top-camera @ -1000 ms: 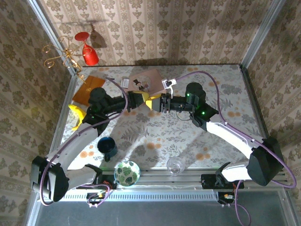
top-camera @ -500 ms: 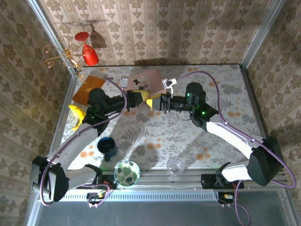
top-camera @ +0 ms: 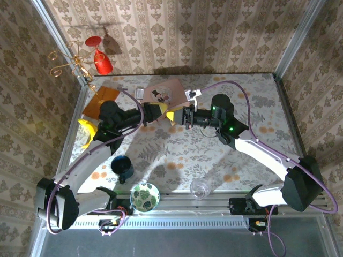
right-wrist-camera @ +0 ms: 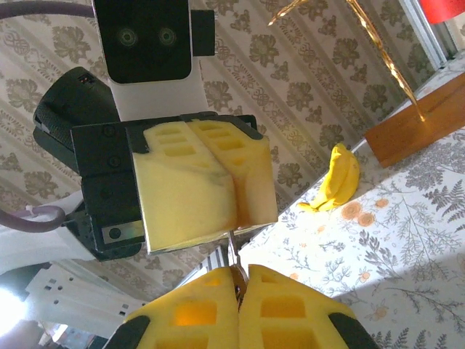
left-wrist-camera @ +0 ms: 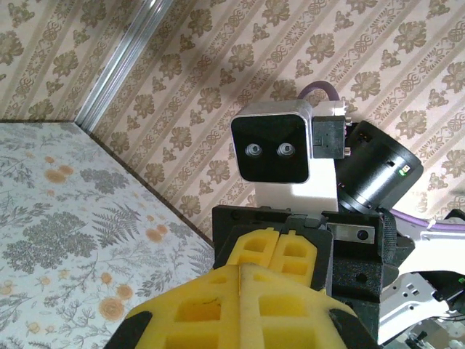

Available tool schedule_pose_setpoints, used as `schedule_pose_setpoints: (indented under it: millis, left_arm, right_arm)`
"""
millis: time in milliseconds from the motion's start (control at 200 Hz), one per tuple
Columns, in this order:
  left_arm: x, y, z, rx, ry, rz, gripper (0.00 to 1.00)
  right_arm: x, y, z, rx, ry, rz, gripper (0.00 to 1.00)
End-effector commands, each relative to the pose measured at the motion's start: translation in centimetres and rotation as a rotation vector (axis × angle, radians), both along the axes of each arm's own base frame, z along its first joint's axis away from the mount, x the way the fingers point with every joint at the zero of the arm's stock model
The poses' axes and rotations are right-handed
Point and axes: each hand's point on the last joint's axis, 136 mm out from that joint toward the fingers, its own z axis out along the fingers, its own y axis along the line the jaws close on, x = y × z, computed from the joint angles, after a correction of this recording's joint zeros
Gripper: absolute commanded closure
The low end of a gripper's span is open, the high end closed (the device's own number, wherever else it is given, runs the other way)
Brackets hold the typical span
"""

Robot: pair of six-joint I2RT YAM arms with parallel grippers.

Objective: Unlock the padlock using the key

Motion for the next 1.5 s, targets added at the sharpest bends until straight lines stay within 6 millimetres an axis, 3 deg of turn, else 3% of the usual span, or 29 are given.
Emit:
schedule_pose_setpoints:
  millis: [0, 270, 830, 960, 985, 1140, 1231, 1381, 1476, 1496]
  left_arm:
    - [0.9, 1.5, 0.9, -0.030, -0.024, 0.077, 1.00]
    - [1.6, 1.9, 1.0, -0.047, -0.021, 0.116, 1.00]
    - [2.1, 2.2, 0.9, -0.076, -0.003, 0.131, 1.00]
    - [2.7, 2.4, 0.0, -0.050, 0.032, 0.176, 1.00]
    - [3.0, 2.6, -0.6, -0.033, 0.048, 0.203, 0.94]
    - [5.5, 4.8, -5.1, 0.176, 0.157, 0.484, 0.32]
    - [5.8, 5.9, -8.0, 0.337, 0.215, 0.636, 0.02]
    - [6.7, 7.9, -11.7, 0.529, 0.304, 0.820, 0.00]
    - [7.1, 7.0, -13.8, 0.594, 0.350, 0.832, 0.00]
    - [7.1, 6.6, -14.2, 0.607, 0.357, 0.831, 0.00]
  right_arm:
    - [-0.1, -1.3, 1.0, 0.019, -0.023, -0.054, 1.00]
    - [0.1, -1.0, 0.0, -0.002, 0.027, -0.030, 1.00]
    - [0.6, -1.2, 0.1, 0.021, 0.037, -0.038, 1.00]
    - [1.8, -2.0, -1.5, -0.043, 0.100, -0.123, 1.00]
    - [2.1, -2.3, -2.0, -0.066, 0.117, -0.151, 1.00]
    - [3.3, -4.1, -5.6, -0.197, 0.234, -0.255, 1.00]
    - [4.1, -5.5, -8.1, -0.253, 0.313, -0.313, 1.00]
    - [4.8, -7.2, -12.4, -0.344, 0.435, -0.359, 1.00]
    - [4.8, -7.9, -13.9, -0.392, 0.456, -0.388, 1.00]
    - [5.0, -8.0, -15.1, -0.418, 0.477, -0.394, 1.00]
